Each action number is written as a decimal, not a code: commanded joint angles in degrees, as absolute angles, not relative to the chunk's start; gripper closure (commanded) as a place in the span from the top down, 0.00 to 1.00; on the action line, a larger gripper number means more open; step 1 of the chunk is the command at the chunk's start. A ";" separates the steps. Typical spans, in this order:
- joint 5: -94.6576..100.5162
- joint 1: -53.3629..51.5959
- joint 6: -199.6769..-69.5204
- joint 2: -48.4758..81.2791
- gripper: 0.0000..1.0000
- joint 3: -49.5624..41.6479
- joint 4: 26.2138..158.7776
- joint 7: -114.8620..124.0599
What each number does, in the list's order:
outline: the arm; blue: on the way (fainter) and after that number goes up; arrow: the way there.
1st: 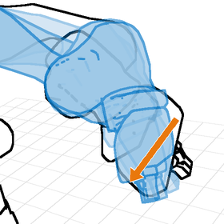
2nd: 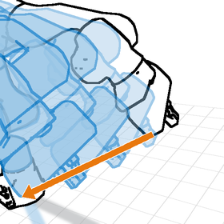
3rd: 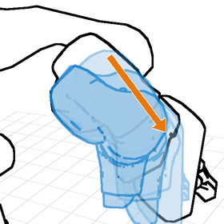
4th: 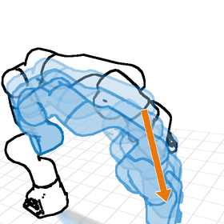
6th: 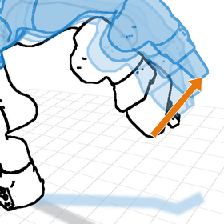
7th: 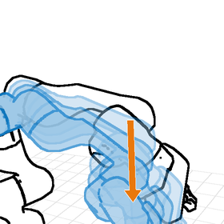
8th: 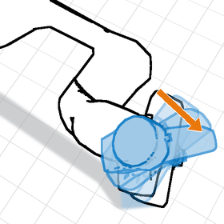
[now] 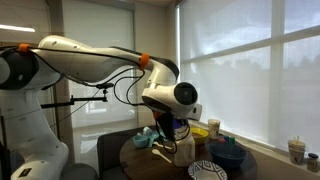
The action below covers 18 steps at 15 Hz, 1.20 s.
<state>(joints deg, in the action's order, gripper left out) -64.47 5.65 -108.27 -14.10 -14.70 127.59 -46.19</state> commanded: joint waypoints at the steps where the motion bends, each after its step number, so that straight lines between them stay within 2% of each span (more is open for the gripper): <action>1: -69.76 7.20 -106.29 -13.94 0.01 -14.71 129.16 -50.51; 18: -82.52 13.21 -95.41 -13.26 0.01 -17.58 134.31 -58.88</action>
<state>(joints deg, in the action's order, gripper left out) -78.82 11.63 -98.81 -13.52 -16.85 132.96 -56.92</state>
